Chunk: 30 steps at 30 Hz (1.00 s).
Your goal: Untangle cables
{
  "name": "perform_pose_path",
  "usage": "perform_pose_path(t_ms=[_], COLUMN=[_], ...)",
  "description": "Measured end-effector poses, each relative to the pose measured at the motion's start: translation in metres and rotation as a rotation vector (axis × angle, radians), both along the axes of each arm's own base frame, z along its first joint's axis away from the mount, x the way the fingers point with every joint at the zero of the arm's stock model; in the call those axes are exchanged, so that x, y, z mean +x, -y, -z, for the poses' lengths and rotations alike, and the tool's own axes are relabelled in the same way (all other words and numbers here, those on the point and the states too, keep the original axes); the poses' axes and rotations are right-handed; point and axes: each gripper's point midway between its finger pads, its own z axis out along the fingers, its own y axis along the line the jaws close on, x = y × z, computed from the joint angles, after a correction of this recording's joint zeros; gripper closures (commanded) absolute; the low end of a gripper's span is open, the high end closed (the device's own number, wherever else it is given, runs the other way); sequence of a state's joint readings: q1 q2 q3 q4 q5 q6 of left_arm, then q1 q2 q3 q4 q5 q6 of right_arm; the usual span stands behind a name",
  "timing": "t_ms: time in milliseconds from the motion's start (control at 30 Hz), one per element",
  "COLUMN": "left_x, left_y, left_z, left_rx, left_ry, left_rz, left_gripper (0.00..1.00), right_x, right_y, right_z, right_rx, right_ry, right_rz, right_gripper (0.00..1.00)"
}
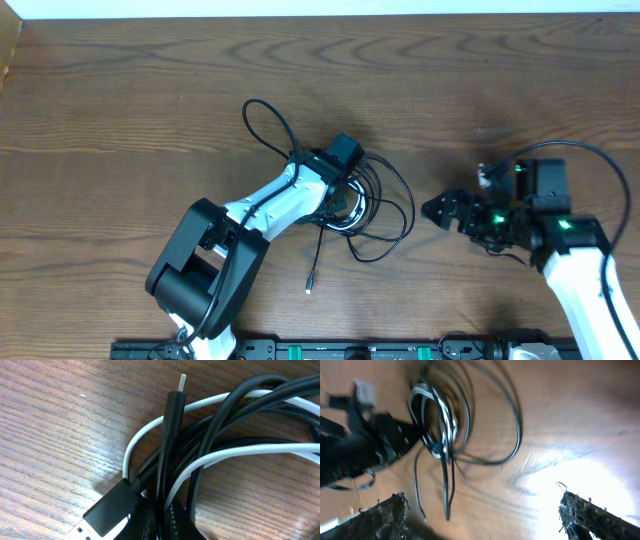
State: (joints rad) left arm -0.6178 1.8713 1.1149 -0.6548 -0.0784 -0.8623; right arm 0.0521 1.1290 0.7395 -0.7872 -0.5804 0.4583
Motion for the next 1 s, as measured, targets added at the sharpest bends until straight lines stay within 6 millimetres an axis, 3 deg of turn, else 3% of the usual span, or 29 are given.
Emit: perform_pose_path(t_ms=[267,467,733,1000], left_x=[0.000,0.000,0.000,0.000], left_y=[0.000,0.000,0.000,0.000], left_z=[0.000,0.000,0.000,0.000], left_rx=[0.000,0.000,0.001,0.001], left_ry=[0.000,0.000,0.000,0.001], left_rz=[0.000,0.000,0.000,0.000], left_gripper=[0.93,0.92,0.92,0.92], right_x=[-0.021,-0.041,-0.055,-0.060], right_y=[-0.042,-0.074,-0.107,-0.123], right_z=[0.032,0.047,0.047,0.045], right_rx=[0.033,0.023,0.033,0.038], right_ry=[-0.158,-0.204,-0.157,-0.159], right_rz=[-0.175,-0.317,-0.452,-0.452], right_gripper=[0.08,0.17,0.27,0.46])
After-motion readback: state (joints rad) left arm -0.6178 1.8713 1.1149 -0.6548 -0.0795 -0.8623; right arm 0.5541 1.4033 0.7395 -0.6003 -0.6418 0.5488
